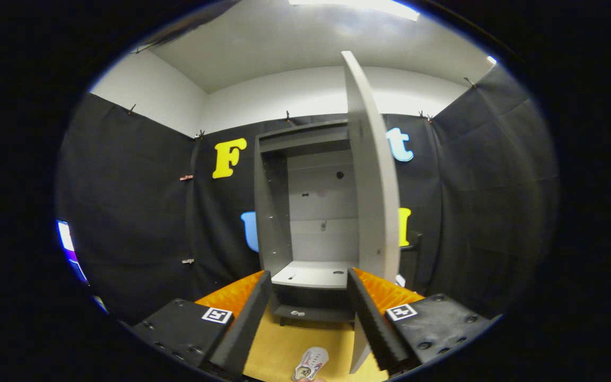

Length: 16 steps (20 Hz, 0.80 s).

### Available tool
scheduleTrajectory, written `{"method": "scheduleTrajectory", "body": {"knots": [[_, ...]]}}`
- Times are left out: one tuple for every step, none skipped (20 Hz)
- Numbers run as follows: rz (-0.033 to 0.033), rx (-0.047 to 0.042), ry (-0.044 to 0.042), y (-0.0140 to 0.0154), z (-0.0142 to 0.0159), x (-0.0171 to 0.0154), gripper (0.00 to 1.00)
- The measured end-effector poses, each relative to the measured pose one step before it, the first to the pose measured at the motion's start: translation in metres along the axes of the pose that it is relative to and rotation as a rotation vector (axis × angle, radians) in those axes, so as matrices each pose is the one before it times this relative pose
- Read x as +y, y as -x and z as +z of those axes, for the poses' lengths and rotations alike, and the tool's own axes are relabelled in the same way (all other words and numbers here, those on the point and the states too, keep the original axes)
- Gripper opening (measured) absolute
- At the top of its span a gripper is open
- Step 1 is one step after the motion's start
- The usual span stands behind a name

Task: Open the shoe cabinet door, grab the shoes and put them into the shoe cabinet, then close the shoe cabinet door.

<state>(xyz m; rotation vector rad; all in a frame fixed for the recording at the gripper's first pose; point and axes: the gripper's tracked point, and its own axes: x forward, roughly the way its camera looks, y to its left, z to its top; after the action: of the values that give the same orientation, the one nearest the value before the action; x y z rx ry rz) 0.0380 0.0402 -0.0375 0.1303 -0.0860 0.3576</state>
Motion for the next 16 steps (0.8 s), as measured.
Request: {"method": "scheduleTrajectory", "body": {"knots": [[0.02068, 0.02795, 0.00865, 0.00119, -0.01005, 0.00486, 0.89], [0.00276, 0.03574, 0.00946, 0.00139, -0.00892, 0.00148, 0.99], [-0.00311, 0.04485, 0.00109, 0.00004, -0.01317, -0.00089, 0.99], [-0.00664, 0.04738, -0.00611, -0.00486, -0.01885, 0.00657, 0.97], [-0.01022, 0.05647, -0.01221, -0.00301, -0.02164, 0.00156, 0.98], [-0.01396, 0.05210, -0.01466, -0.00900, -0.02255, 0.00216, 0.99], [-0.01092, 0.05155, -0.01783, -0.00558, -0.01990, 0.00023, 0.98], [-0.01183, 0.04648, -0.01158, -0.01159, -0.01803, 0.00113, 0.99], [-0.01499, 0.03961, -0.00737, -0.01073, -0.01954, -0.00199, 0.98], [-0.00802, 0.04275, -0.00580, -0.01682, -0.02181, 0.00034, 0.99], [-0.00850, 0.04097, -0.00614, -0.01066, -0.02090, -0.00112, 0.99], [-0.00878, 0.03894, -0.01236, -0.01235, -0.02308, -0.00006, 0.99], [-0.00784, 0.03933, -0.01469, -0.00983, -0.02045, -0.00080, 0.99], [-0.00790, 0.03031, -0.01471, -0.01302, -0.01816, -0.00028, 0.99], [-0.00849, 0.02960, -0.01487, -0.00933, -0.01676, -0.00215, 0.99], [-0.00952, 0.02577, -0.00663, -0.01366, -0.01785, -0.00229, 0.99]]}}
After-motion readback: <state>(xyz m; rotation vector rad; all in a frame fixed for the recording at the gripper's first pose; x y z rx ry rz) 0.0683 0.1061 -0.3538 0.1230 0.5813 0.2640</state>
